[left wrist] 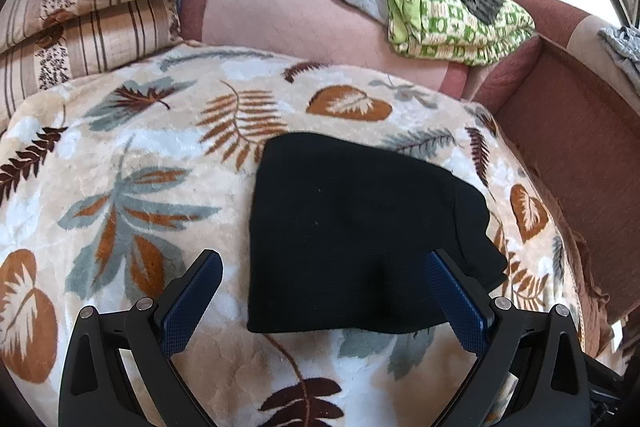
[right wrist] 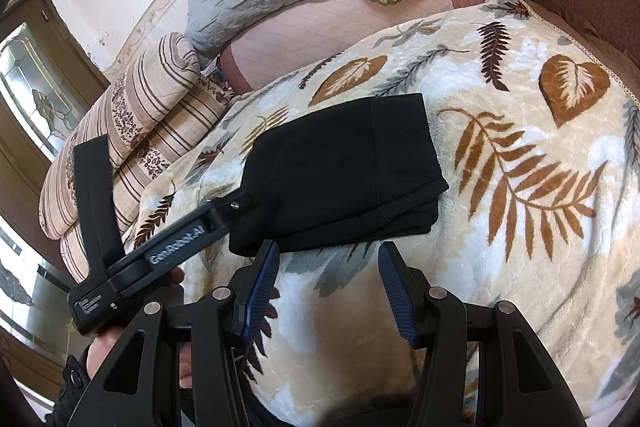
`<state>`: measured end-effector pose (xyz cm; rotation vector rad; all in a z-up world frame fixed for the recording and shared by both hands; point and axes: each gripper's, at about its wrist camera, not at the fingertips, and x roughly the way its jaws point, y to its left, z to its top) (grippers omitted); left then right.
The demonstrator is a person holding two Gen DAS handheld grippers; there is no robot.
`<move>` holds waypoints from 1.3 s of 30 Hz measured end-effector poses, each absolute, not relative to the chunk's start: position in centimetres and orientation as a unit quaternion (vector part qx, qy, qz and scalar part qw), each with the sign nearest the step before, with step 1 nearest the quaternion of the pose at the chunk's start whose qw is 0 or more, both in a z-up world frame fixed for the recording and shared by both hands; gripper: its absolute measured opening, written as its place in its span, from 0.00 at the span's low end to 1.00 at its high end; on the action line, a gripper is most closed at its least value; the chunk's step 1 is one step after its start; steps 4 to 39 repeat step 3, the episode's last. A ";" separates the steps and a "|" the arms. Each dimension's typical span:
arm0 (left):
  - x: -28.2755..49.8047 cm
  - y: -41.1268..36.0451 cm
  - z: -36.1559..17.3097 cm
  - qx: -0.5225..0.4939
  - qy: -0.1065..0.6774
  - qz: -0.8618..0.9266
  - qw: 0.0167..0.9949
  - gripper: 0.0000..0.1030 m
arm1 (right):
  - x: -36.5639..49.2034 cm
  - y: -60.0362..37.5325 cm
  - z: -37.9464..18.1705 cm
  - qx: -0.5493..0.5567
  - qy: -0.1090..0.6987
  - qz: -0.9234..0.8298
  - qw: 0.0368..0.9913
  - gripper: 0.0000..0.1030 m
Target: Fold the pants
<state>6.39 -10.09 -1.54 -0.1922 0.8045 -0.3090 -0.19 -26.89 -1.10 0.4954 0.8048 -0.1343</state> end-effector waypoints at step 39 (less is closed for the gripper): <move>6.2 -10.0 -1.7 -0.094 0.389 -0.150 0.904 0.99 | -0.3 -26.9 -1.1 0.238 0.387 -0.066 0.889 0.52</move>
